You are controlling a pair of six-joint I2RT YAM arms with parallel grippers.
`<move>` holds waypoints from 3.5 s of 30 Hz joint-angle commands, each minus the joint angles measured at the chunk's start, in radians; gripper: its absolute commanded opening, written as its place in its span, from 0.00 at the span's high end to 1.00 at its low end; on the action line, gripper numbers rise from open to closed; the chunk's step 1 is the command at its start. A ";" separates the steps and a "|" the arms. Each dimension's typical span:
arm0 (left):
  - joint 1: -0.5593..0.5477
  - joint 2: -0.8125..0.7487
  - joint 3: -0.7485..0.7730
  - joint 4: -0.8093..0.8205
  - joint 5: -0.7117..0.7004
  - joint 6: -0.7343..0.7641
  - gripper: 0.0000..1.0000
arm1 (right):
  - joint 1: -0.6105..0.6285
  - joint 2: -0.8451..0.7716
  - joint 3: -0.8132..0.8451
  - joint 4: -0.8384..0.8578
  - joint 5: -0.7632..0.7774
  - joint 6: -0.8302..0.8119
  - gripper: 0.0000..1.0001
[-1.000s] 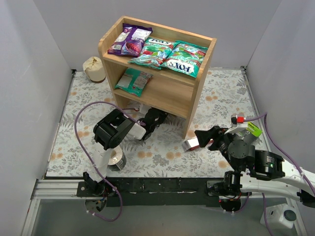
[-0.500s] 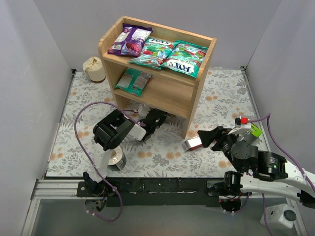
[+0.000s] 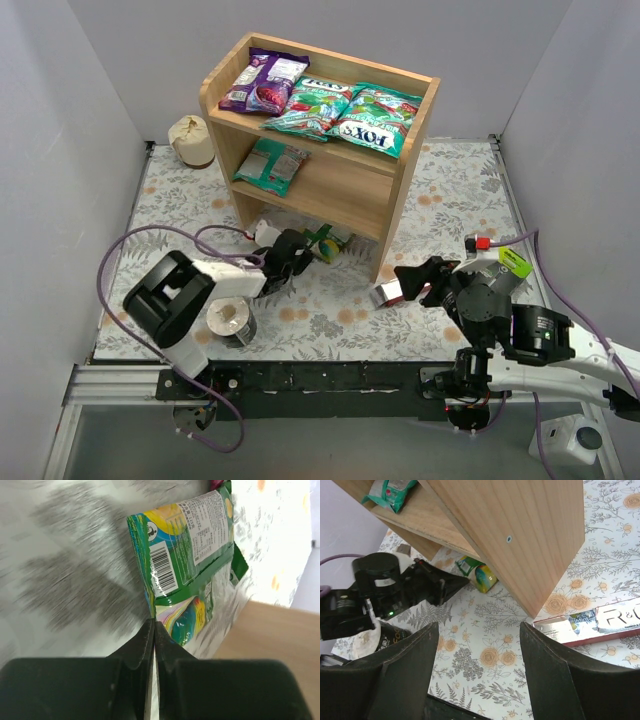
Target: Place and organize the candy bags onto the shelf
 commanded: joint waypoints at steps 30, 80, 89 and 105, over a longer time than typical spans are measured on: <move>0.203 -0.374 0.160 -0.616 0.370 0.659 0.31 | 0.005 0.086 -0.021 0.189 -0.009 -0.069 0.25; 0.252 -0.058 -0.045 -0.041 0.430 0.759 0.45 | 0.005 0.073 -0.015 0.137 -0.027 -0.052 0.25; 0.250 -0.059 -0.033 -0.073 0.508 0.782 1.00 | 0.005 0.084 -0.016 0.135 -0.024 -0.049 0.25; 0.250 -0.389 0.032 -0.283 0.597 0.791 1.00 | 0.005 0.099 -0.012 0.148 -0.021 -0.058 0.25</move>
